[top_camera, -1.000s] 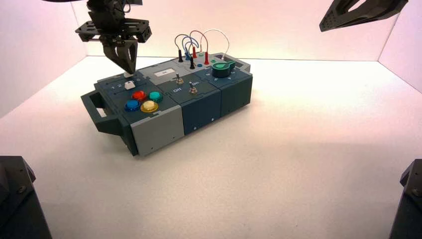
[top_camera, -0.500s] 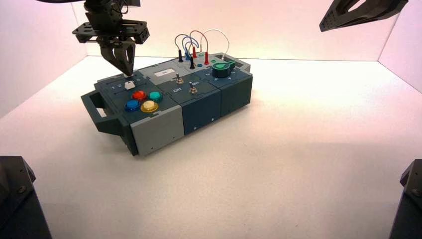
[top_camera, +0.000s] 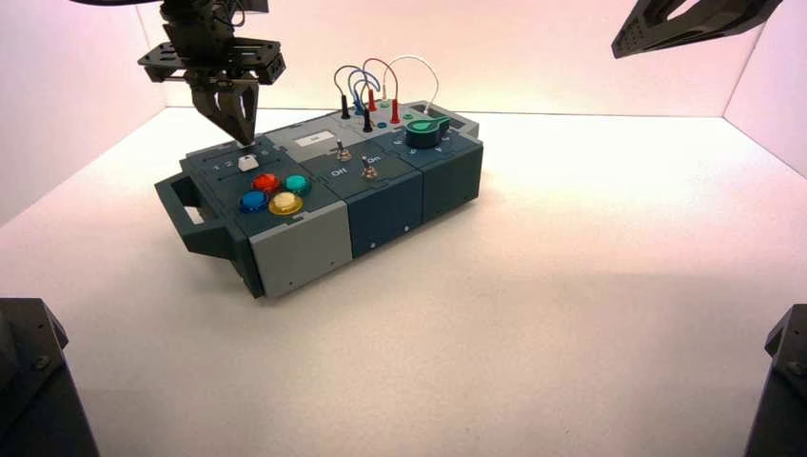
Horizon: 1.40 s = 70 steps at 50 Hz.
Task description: Move the top slider to position 2.
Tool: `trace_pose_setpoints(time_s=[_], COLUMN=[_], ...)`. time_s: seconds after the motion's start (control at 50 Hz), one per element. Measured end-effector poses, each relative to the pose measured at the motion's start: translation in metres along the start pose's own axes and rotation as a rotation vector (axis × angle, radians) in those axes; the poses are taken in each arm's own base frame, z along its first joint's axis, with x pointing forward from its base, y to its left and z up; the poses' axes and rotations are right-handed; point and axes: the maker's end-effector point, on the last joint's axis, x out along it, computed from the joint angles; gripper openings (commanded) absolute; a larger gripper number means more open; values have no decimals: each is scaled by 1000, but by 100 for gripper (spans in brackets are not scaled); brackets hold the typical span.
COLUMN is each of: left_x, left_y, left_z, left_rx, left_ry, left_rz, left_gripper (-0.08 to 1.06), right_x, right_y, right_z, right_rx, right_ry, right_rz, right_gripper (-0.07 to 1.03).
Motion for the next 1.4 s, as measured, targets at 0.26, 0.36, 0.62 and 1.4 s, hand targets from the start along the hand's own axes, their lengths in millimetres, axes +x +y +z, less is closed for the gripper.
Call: trace_pose_setpoints(time_s=[0.26,0.36,0.62,1.4], left_x=[-4,-4,-1,2], left_y=[-18,-22,-21,-7], left_z=[13,15,15,20], left_rx=[45,55,60,44], left_ry=[-27,-29,-23,-20], left_rz=[-14,-16,-12,-1], left_gripper=[-3,-3,-3,-3], right_x=[0,0,0,0], right_y=[0,0,0,0], right_z=[0,0,0,0], right_rx=[0,0,0,2], right_ry=[-2,-2,-2,0], right_rz=[0,0,0,0], right_gripper=[-2,-2,-2,-2])
